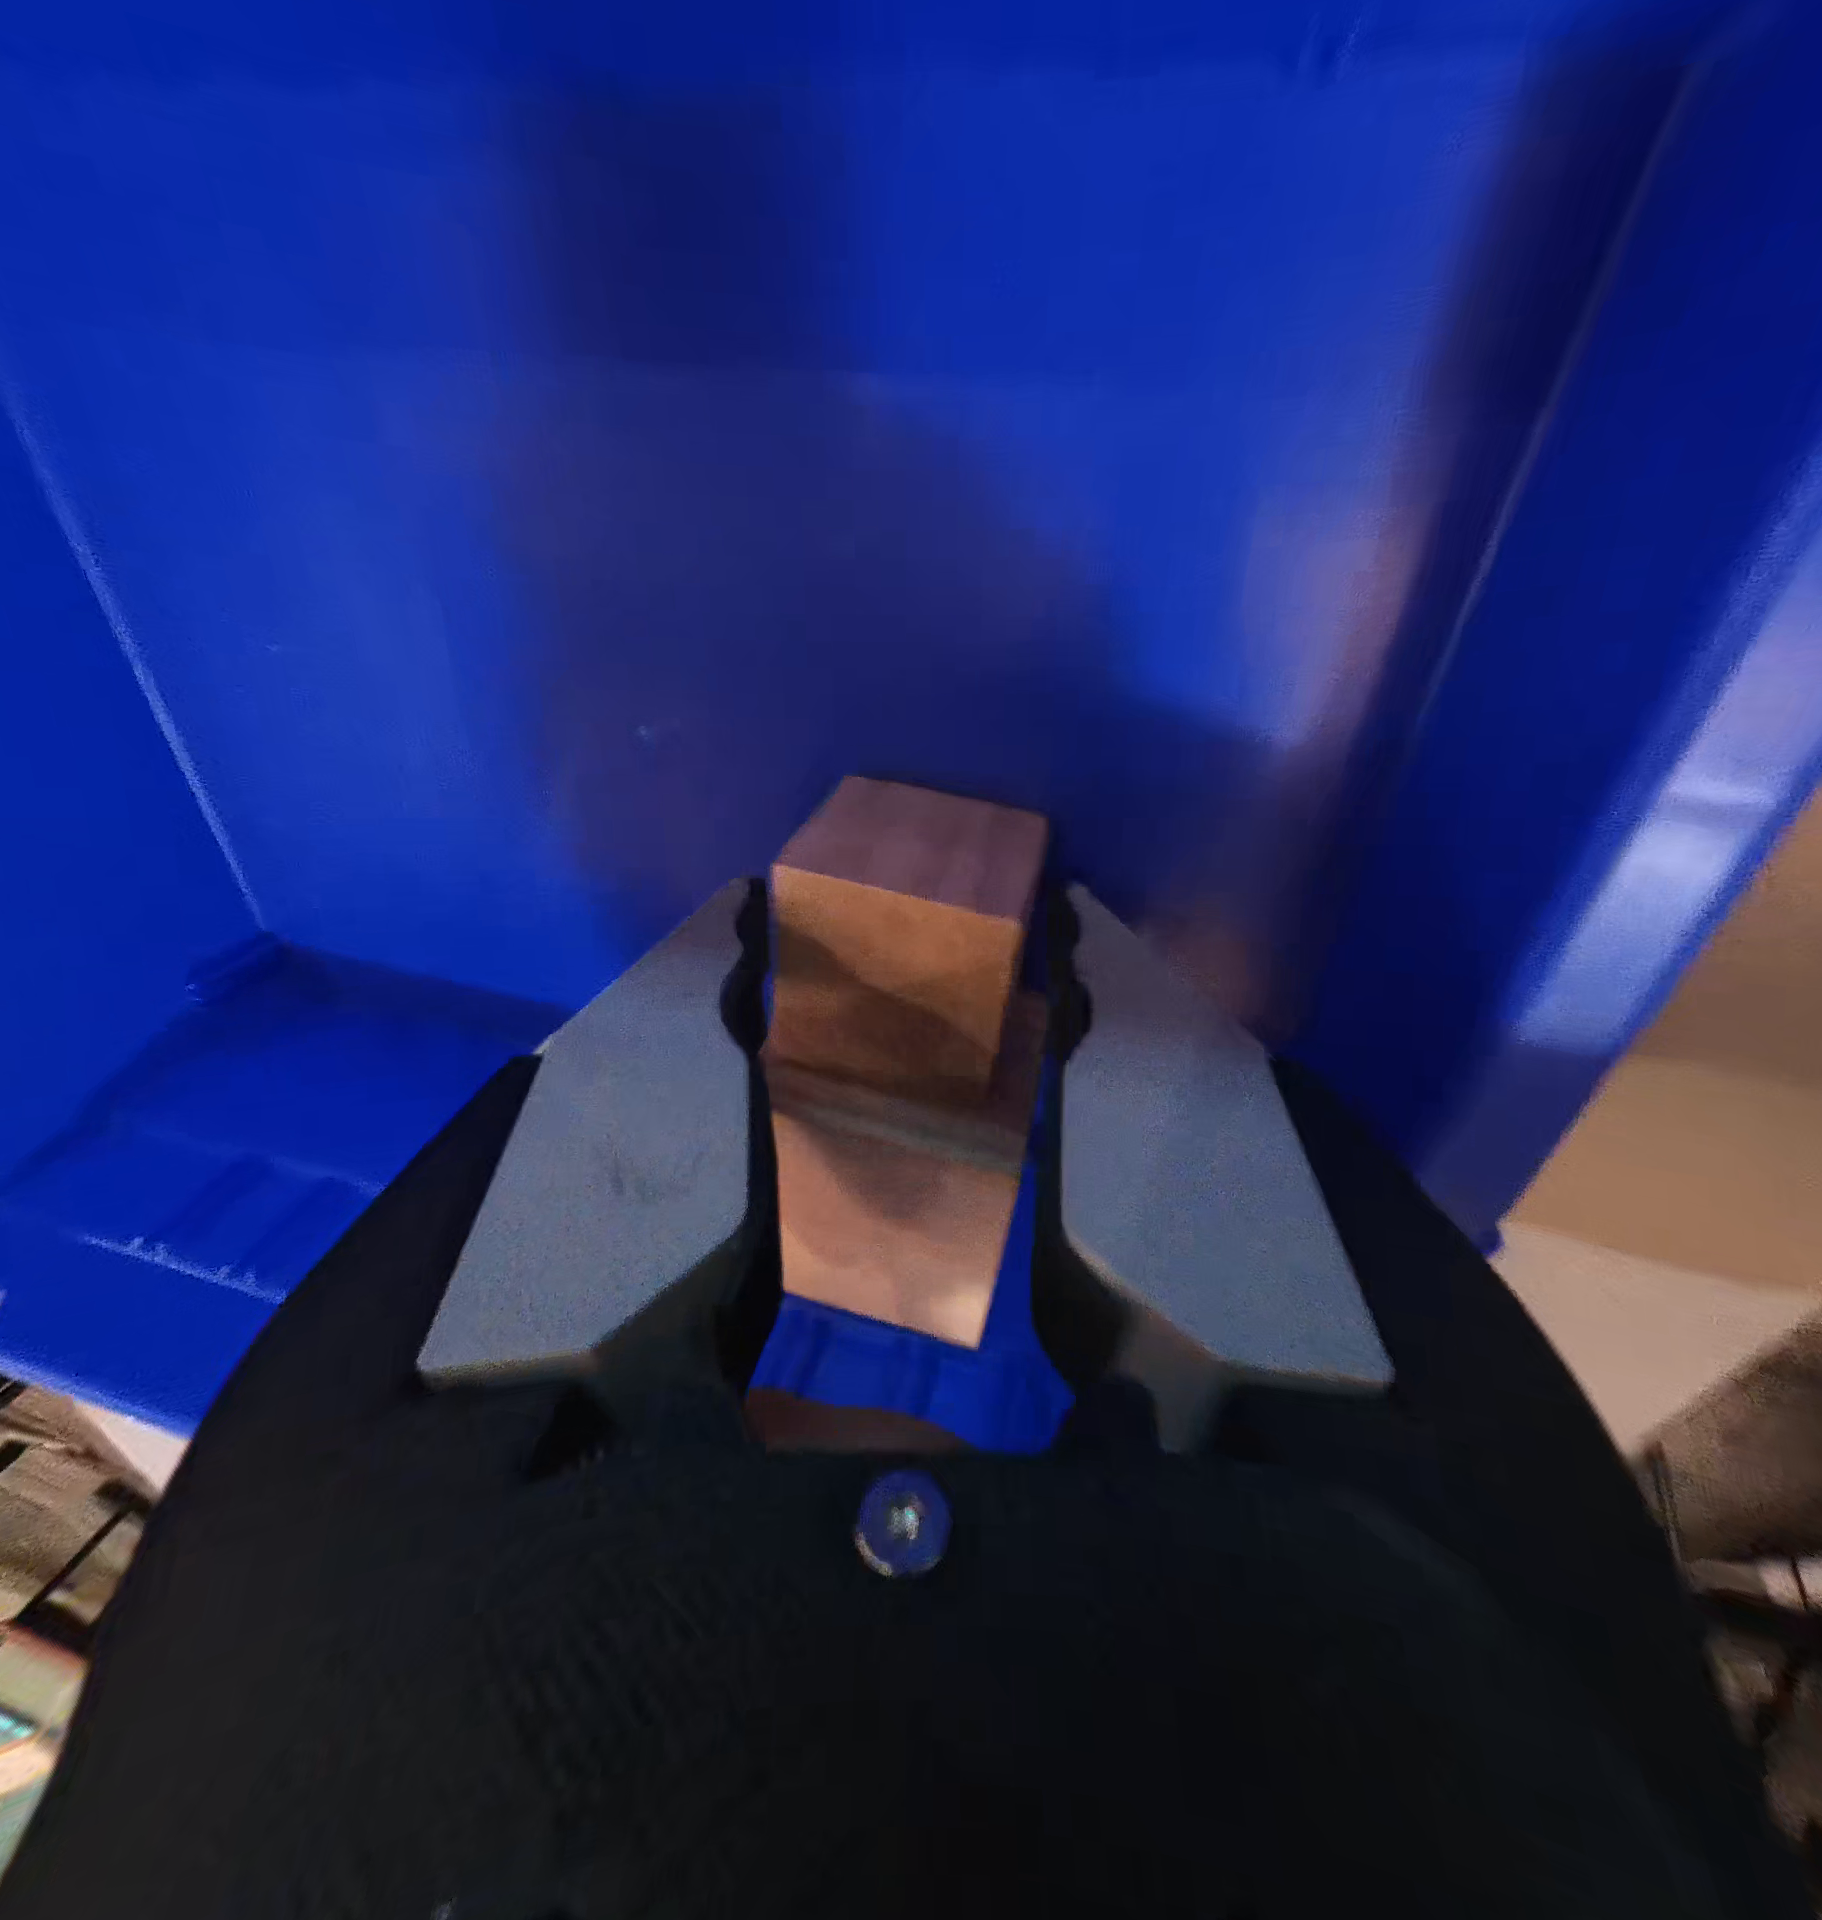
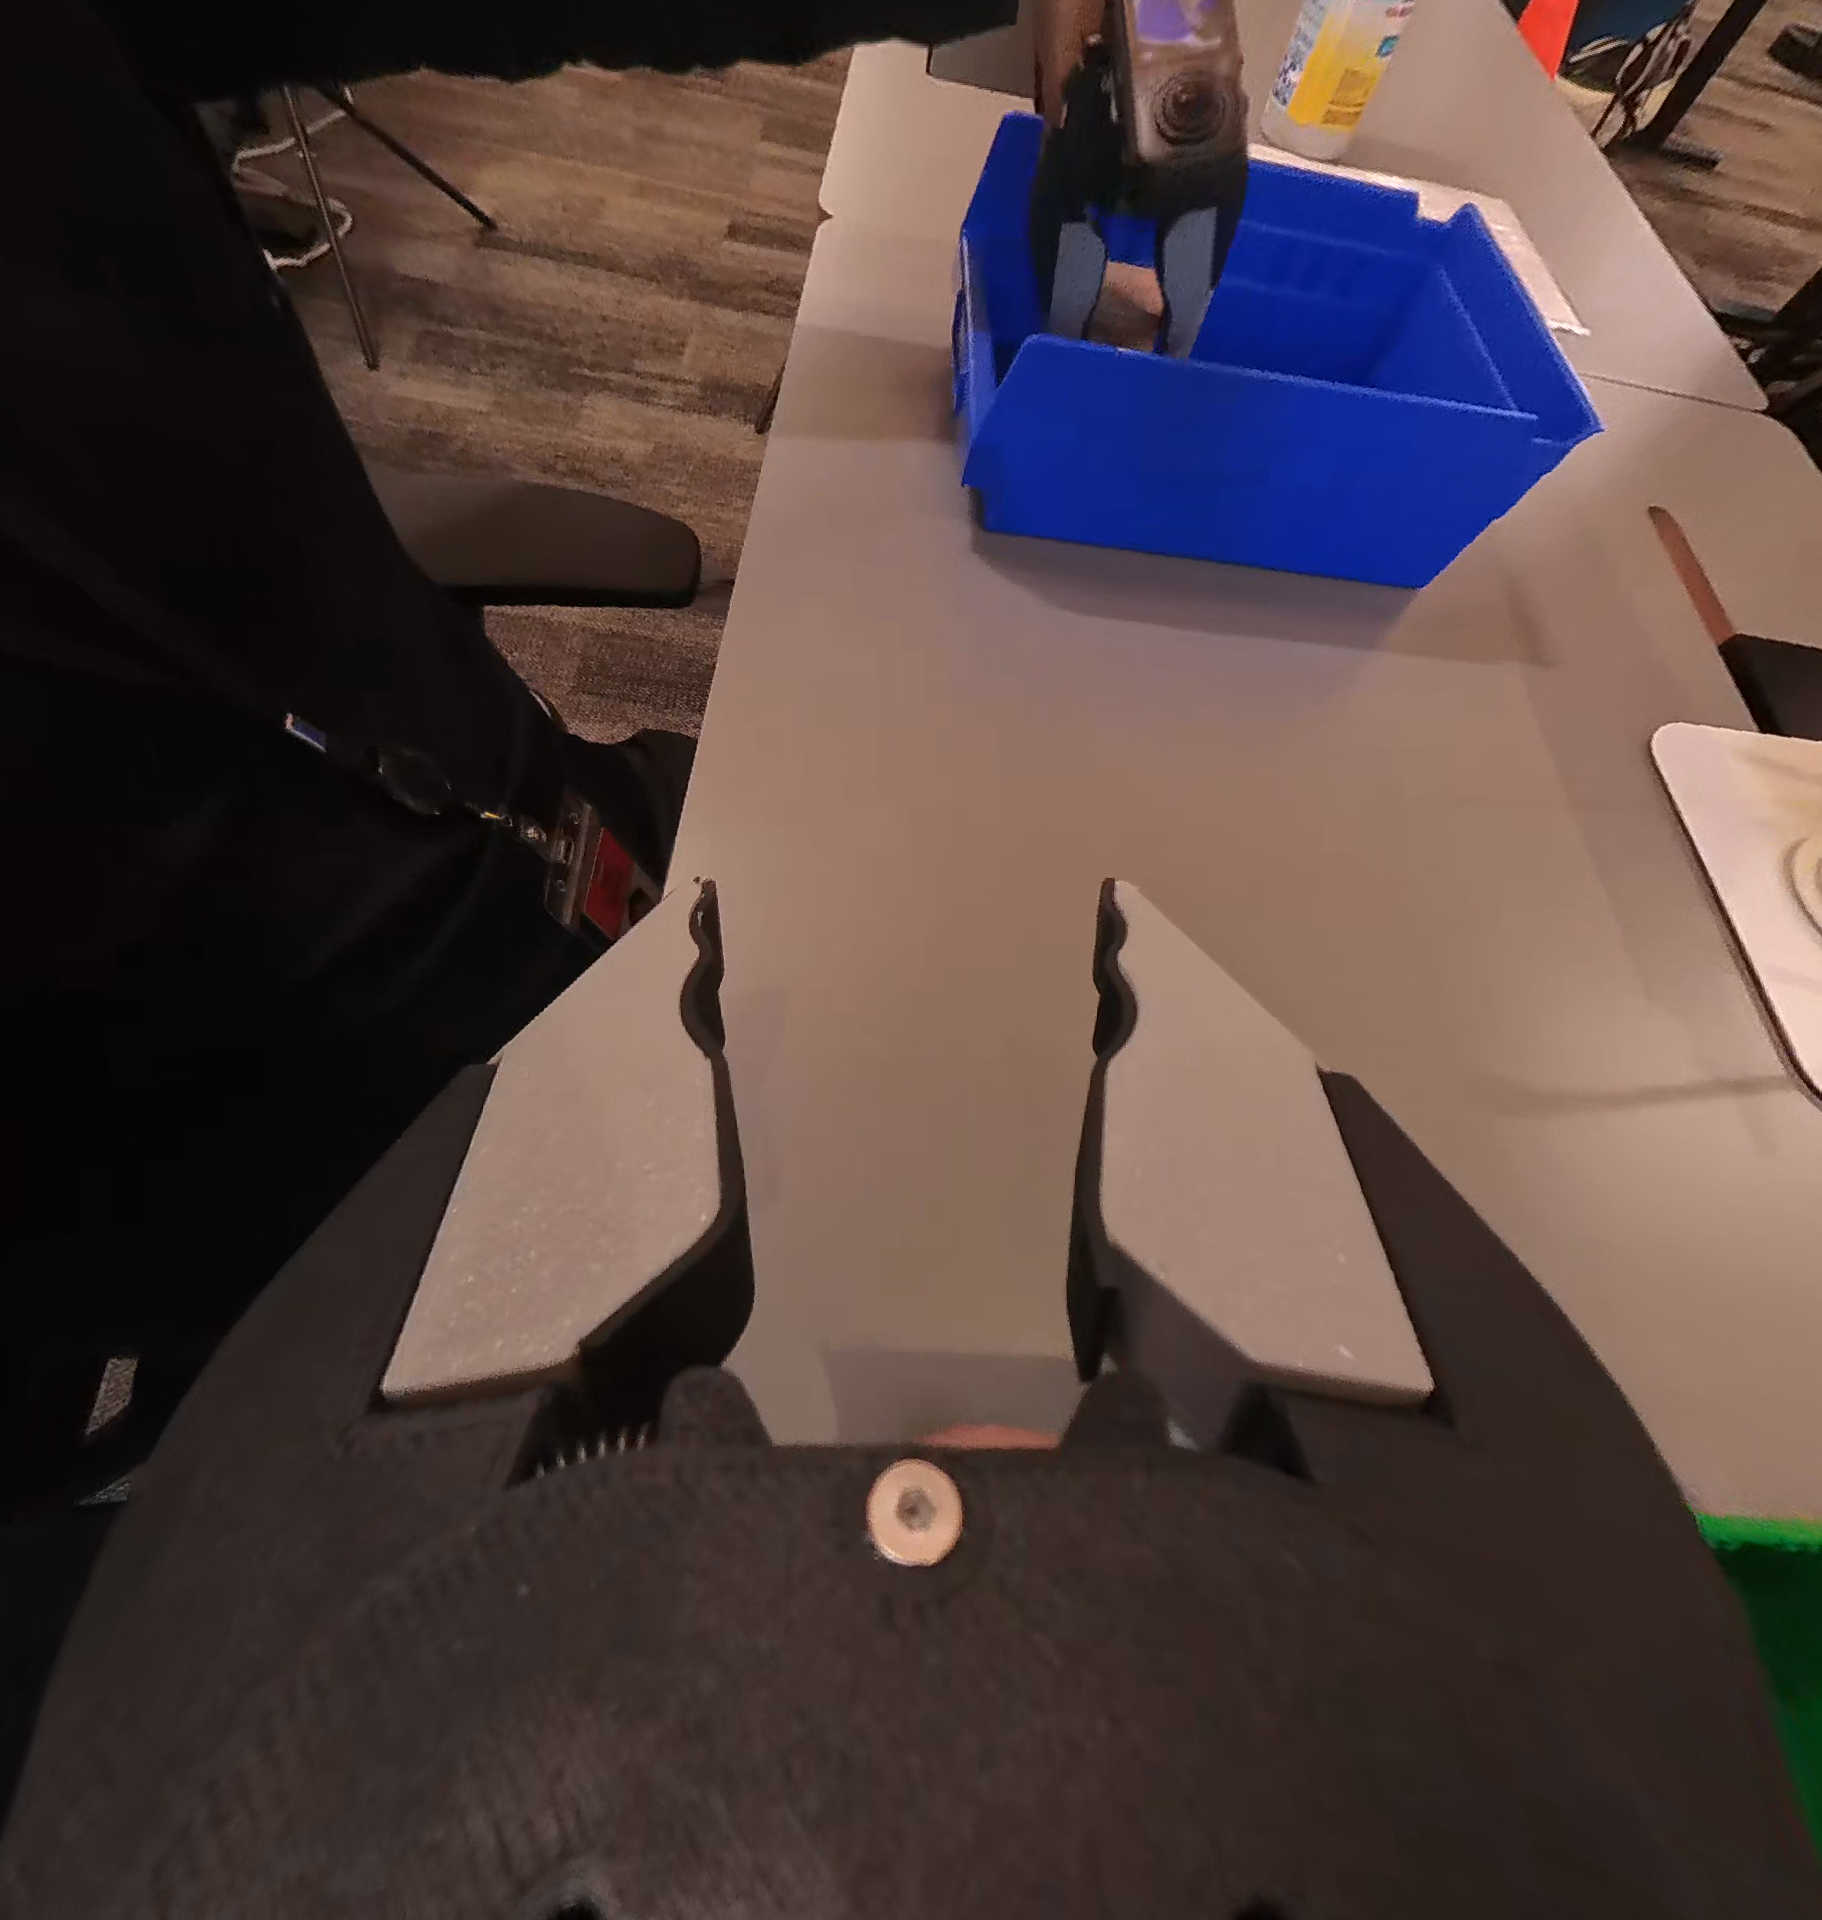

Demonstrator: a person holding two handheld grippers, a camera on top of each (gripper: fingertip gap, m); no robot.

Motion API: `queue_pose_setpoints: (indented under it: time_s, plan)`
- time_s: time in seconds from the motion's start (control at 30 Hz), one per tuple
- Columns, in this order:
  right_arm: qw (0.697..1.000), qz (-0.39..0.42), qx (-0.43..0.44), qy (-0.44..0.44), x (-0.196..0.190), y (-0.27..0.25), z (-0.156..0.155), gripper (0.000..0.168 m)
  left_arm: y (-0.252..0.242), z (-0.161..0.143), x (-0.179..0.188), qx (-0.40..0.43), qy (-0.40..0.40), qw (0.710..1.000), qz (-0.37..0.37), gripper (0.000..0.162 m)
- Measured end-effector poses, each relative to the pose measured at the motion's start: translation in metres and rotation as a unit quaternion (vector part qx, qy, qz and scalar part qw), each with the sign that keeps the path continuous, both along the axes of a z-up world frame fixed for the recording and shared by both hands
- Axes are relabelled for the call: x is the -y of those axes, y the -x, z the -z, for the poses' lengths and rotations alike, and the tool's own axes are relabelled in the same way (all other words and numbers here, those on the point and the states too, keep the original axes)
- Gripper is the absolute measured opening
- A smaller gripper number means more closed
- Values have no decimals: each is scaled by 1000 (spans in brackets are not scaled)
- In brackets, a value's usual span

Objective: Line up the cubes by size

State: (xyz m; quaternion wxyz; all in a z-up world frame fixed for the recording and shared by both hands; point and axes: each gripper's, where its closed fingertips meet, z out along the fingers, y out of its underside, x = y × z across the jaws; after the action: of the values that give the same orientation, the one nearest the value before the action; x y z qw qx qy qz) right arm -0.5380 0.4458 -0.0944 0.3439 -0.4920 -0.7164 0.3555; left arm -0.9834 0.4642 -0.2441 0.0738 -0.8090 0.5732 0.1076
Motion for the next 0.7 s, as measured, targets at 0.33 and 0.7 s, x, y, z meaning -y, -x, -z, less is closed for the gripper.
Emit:
queue_pose_setpoints:
  time_s: [0.33, 0.7]
  plan:
    - [1000, -1, 4, 15, 11, 20, 11, 66, -18, -22, -14, 8, -91, 994, 63, 44]
    - [972, 92, -102, 188, -25, 91, -26, 71, -207, -187, -12, 330, -415, 821, 212, 44]
